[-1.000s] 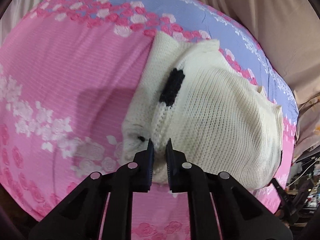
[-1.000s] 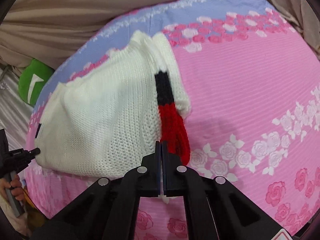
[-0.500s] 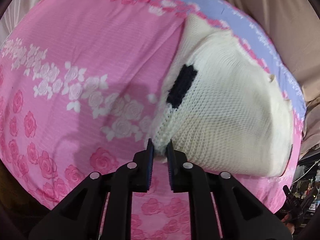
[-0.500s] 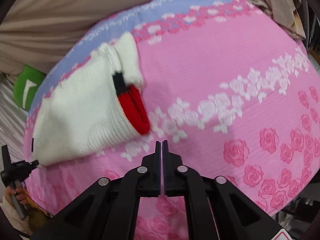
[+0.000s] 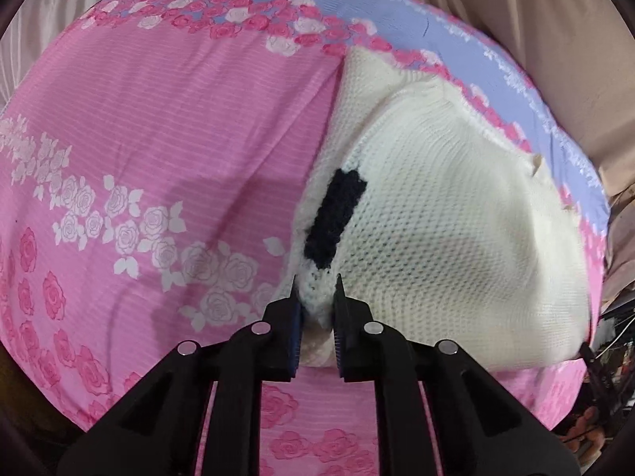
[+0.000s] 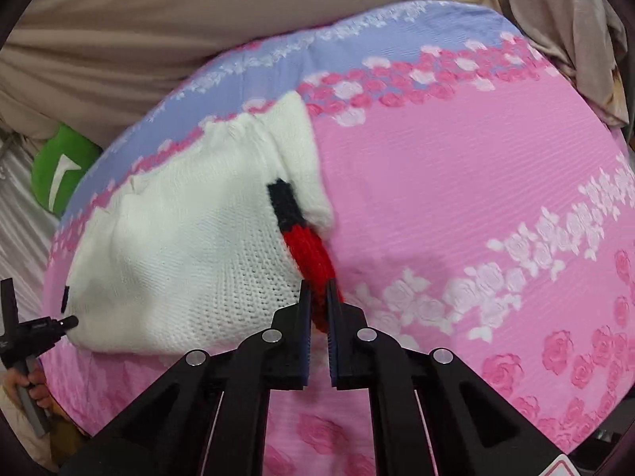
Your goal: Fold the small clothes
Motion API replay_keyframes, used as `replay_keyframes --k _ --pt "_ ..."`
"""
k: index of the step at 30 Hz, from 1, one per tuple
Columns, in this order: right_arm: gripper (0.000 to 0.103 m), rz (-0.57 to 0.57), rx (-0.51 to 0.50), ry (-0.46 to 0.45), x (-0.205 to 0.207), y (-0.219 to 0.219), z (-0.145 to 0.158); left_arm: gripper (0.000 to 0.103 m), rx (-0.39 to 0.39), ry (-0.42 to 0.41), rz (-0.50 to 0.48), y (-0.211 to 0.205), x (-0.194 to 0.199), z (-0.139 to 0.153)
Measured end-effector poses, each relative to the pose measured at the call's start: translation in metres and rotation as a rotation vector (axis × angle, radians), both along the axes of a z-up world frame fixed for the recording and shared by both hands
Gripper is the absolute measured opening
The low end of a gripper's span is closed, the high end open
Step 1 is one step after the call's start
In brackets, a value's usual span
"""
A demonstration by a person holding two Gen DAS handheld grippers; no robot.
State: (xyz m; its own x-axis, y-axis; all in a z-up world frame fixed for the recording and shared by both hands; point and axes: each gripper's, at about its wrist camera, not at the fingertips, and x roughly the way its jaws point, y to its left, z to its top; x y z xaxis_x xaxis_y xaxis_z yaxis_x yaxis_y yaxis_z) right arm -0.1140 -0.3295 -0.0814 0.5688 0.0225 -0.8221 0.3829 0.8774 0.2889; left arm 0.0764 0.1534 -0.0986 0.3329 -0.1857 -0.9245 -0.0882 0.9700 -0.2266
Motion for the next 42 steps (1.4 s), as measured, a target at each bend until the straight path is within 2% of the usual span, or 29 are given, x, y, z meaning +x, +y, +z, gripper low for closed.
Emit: replay_keyframes --k 3,4,6,8,9,10,11,12,14,15,18,20,21,22,23,24,26,31,33,36,38,40,42 --pt "0.006 0.026 -0.008 0.129 0.003 -0.001 -0.034 0.013 -0.012 0.03 0.02 0.002 0.002 -0.009" --pt "0.007 0.017 -0.008 0.13 0.004 0.0 -0.034 0.015 -0.013 0.031 0.024 0.002 0.004 -0.006" --pt "0.012 -0.014 0.005 0.105 0.007 0.001 -0.018 0.016 -0.025 0.022 0.035 0.003 0.005 0.008" --pt "0.018 -0.025 -0.037 0.053 0.014 0.004 0.006 0.021 -0.035 -0.038 0.046 0.003 0.01 0.035" --pt "0.019 -0.005 -0.062 0.029 0.021 0.006 0.017 0.029 -0.044 -0.067 0.043 0.003 0.014 0.045" --pt "0.024 0.027 -0.085 0.002 0.032 0.008 0.029 0.044 -0.052 -0.106 0.043 0.001 0.022 0.058" --pt "0.033 0.05 -0.098 -0.015 0.043 0.01 0.036 0.052 -0.056 -0.132 0.043 -0.003 0.032 0.067" --pt "0.039 0.076 -0.108 -0.036 0.06 0.012 0.044 0.062 -0.066 -0.153 0.038 -0.006 0.043 0.072" --pt "0.05 0.11 -0.121 -0.054 0.093 0.015 0.048 0.068 -0.081 -0.17 0.004 -0.022 0.077 0.073" --pt "0.052 0.121 -0.13 -0.053 0.109 0.018 0.047 0.071 -0.083 -0.161 -0.009 -0.027 0.089 0.069" --pt "0.054 0.123 -0.132 -0.017 0.154 0.013 0.031 0.071 -0.081 -0.094 -0.06 -0.046 0.128 0.039" --pt "0.053 0.1 -0.112 0.01 0.17 0.008 0.018 0.068 -0.095 -0.033 -0.095 -0.056 0.148 0.014" --pt "0.05 0.097 -0.081 0.024 0.177 0.005 0.011 0.054 -0.092 -0.023 -0.097 -0.06 0.151 0.009" --pt "0.026 0.101 -0.051 0.02 0.178 0.003 0.006 0.032 -0.099 -0.015 -0.112 -0.064 0.155 0.004" --pt "0.009 0.11 -0.027 0.017 0.179 0.004 0.004 0.02 -0.109 -0.012 -0.126 -0.066 0.157 0.002" --pt "0.009 0.111 -0.032 0.01 0.178 0.006 0.007 0.008 -0.116 -0.015 -0.131 -0.066 0.157 0.003" --pt "0.007 0.113 -0.054 -0.052 0.173 0.008 0.026 0.007 -0.116 -0.065 -0.118 -0.065 0.155 0.019" --pt "0.007 0.064 -0.1 -0.258 0.176 -0.005 0.097 0.007 -0.122 -0.218 -0.105 -0.064 0.168 0.076" --pt "0.007 0.044 -0.107 -0.288 0.186 -0.016 0.106 0.007 -0.106 -0.264 -0.089 -0.065 0.186 0.088" --pt "0.006 0.027 -0.107 -0.212 0.212 -0.028 0.08 0.007 -0.067 -0.244 -0.094 -0.07 0.206 0.074" --pt "0.006 0.029 -0.073 -0.107 0.228 -0.034 0.042 0.007 0.007 -0.177 -0.107 -0.081 0.219 0.037" --pt "0.007 0.041 -0.052 -0.004 0.239 -0.035 0.007 0.007 0.05 -0.107 -0.106 -0.083 0.224 0.005" --pt "0.007 0.034 -0.074 -0.02 0.236 -0.031 0.012 0.01 0.045 -0.141 -0.091 -0.08 0.218 0.001"
